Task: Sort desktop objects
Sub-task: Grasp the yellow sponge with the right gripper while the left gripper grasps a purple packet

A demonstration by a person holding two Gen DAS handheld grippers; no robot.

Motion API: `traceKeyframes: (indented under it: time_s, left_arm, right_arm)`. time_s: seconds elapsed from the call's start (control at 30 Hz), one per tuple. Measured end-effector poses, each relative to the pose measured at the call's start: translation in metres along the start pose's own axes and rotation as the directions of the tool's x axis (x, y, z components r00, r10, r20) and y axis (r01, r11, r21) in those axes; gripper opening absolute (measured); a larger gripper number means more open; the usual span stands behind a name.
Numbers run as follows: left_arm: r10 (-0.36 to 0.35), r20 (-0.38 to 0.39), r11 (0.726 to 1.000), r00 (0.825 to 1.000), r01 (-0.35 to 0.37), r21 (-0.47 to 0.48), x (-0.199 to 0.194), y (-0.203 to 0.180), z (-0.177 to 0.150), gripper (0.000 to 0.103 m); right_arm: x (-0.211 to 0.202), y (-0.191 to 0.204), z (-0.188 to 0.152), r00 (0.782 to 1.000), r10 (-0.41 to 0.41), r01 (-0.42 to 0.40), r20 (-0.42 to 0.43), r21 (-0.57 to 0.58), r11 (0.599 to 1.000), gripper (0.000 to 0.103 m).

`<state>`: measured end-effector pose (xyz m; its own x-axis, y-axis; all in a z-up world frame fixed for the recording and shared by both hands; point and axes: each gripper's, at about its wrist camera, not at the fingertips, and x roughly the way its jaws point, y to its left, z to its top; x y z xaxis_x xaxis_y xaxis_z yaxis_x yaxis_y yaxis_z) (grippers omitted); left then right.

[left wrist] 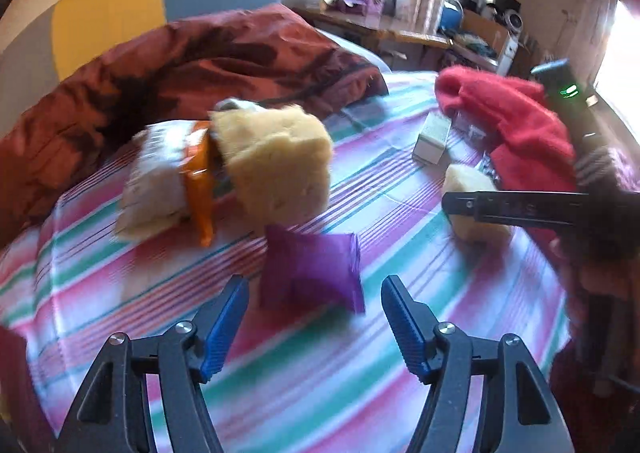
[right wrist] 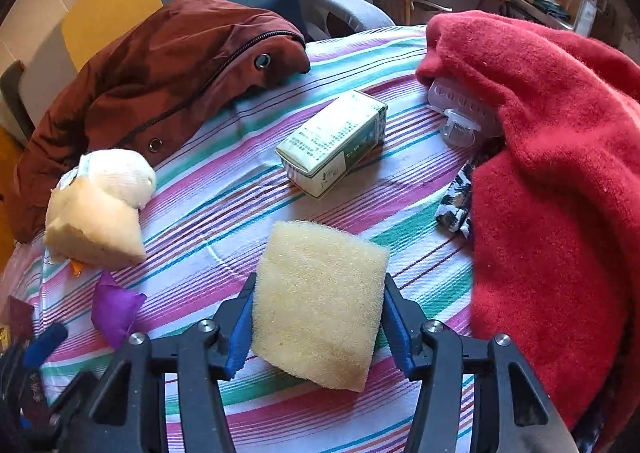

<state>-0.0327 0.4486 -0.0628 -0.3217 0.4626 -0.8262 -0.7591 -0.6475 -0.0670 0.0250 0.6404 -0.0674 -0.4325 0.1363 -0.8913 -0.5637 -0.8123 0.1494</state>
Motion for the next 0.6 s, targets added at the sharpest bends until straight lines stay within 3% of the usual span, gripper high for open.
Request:
traceKeyframes:
  time_s: [0.17,0.3,0.4,0.6]
  left_arm:
    - [0.019,-0.006,1.000,1.000,-0.019,0.023,0.022,-0.001,0.007,0.066]
    - [-0.057,0.061,0.998,0.996,0.057,0.009,0.026,0.003,0.000,0.056]
    - [-0.071,0.099,0.997,0.993,0.071,0.008,0.023,0.005,-0.005,0.051]
    - [-0.053,0.123,0.999,0.991,0.052,0.012,0.015,0.005,-0.014,0.050]
  right_arm:
    - [0.002,-0.006,0.001,1.000,0.023,-0.023,-0.004,0.028,0.999,0.058]
    - [0.003,-0.007,0.000,1.000,0.027,-0.027,-0.006,0.032,0.999,0.058]
    - [0.004,-0.005,0.000,1.000,0.021,-0.021,-0.007,0.023,1.000,0.058]
    - [0.004,-0.005,-0.002,1.000,0.006,-0.006,-0.004,0.002,1.000,0.058]
